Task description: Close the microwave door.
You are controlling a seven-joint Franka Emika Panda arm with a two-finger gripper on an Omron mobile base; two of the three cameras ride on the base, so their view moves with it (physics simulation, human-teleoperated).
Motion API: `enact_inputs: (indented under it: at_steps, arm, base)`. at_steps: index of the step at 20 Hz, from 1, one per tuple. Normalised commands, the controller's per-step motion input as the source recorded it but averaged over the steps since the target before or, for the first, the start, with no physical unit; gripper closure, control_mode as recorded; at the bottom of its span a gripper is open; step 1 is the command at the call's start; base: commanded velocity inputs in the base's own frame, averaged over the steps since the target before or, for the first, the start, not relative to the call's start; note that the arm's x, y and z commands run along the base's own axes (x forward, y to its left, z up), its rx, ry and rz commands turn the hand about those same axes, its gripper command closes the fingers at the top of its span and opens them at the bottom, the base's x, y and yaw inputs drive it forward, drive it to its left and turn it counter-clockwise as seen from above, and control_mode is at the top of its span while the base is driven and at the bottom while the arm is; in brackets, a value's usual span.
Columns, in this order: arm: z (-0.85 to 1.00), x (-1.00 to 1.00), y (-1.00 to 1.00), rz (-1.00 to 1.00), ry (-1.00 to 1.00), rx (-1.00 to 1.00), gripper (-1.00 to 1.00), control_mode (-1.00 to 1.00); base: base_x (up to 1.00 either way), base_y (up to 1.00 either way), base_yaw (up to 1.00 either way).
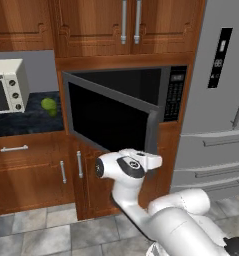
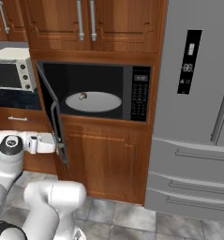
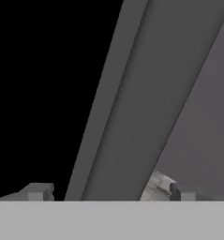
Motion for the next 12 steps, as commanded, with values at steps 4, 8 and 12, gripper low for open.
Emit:
enact_inputs:
  at_steps: [4,8,12]
  arm:
    - [0.07,0.53,-0.55,0.17,0.0,0.17,-1.0,-1.0]
    - [0.09,0.73,-0.54,0.21,0.03,0.18,-1.0,-1.0]
    - [0.21,0.69,-0.47,0.2,0.04,0.16,-1.0,-1.0]
  base:
    - [0.0,0.0,0.0]
    - [0.0,0.0,0.0]
    - [0.0,0.0,0.0]
